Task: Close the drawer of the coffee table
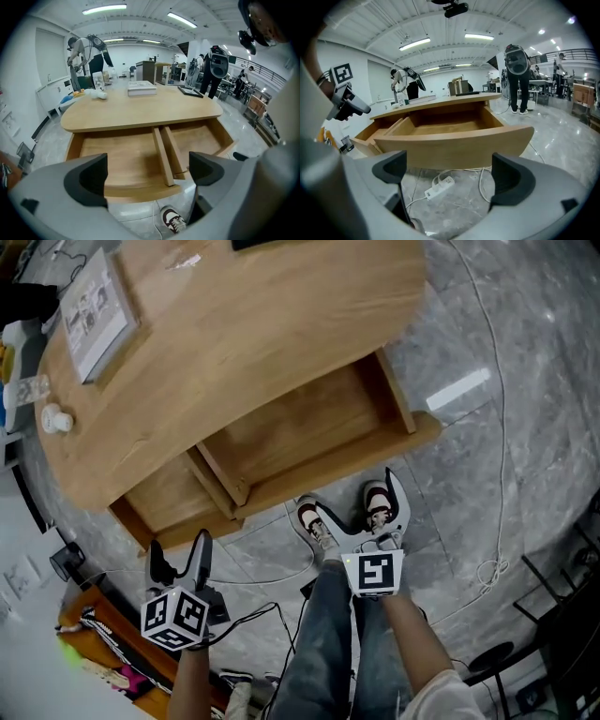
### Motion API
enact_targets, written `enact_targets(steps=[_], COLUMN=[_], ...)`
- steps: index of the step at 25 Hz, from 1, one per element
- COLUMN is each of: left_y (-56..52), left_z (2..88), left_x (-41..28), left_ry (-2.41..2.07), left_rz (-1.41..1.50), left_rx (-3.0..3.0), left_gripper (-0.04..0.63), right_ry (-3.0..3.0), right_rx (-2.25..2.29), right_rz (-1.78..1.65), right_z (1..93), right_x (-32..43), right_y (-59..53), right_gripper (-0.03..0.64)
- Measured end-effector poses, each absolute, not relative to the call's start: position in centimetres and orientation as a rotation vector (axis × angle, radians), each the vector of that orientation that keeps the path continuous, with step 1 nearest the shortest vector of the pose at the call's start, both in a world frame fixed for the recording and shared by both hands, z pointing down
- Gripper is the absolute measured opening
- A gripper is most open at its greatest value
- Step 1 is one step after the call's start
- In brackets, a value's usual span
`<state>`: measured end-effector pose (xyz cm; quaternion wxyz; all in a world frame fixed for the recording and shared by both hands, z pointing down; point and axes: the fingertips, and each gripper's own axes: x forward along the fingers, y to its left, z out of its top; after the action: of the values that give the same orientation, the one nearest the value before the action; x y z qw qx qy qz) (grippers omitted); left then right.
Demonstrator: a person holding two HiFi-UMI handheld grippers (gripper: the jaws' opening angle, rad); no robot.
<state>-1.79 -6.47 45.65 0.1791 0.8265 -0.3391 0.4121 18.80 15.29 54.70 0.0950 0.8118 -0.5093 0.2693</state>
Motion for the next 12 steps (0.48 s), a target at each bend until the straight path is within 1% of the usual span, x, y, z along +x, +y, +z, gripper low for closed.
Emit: enact_targets(steps=[7,12], left_y=[-6.8,-7.2], left_z=[45.9,45.9], left_x=[-0.8,-1.3], left_ry=[-0.927,-0.948], left_rz=[1.187,1.185], left_rx=[2.366,2.369], left_gripper=[0.538,0.537], right_ry=[-1.537,-1.549], right_rx=[2.401,2.407], right_rz=[0.808,0.760], right_z=[57.0,57.1], right_x=[18.3,18.0], right_y=[13.9,12.8], right_gripper=[0.571,0.571])
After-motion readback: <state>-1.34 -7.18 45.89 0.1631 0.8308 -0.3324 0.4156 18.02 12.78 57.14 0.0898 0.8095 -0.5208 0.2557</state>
